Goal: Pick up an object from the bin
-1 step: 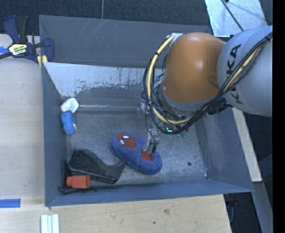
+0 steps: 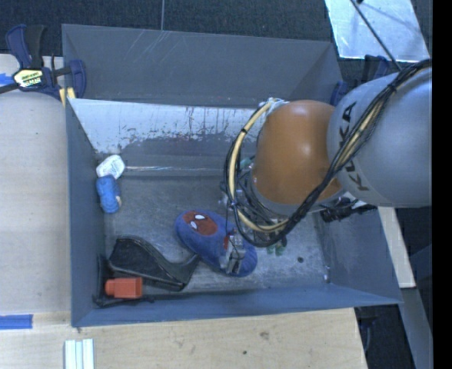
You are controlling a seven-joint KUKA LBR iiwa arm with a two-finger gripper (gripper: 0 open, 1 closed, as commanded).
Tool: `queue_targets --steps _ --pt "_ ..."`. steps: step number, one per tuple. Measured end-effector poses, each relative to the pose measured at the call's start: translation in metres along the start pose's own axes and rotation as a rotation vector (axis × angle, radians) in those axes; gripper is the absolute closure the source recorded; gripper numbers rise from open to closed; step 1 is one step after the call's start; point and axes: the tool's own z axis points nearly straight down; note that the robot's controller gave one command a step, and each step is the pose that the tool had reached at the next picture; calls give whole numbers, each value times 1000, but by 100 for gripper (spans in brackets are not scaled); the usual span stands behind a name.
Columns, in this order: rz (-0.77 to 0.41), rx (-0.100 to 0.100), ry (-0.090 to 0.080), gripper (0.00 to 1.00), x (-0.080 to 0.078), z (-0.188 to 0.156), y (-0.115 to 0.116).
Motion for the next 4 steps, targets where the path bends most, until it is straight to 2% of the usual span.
queue_targets --steps 1,2,3,4 --pt "248 -1 -4 0 15 16 4" --pt "579 -4 -8 0 15 8 7" --pt "674 -4 -16 0 9 76 14" --pt "674 -5 -11 0 7 74 13"
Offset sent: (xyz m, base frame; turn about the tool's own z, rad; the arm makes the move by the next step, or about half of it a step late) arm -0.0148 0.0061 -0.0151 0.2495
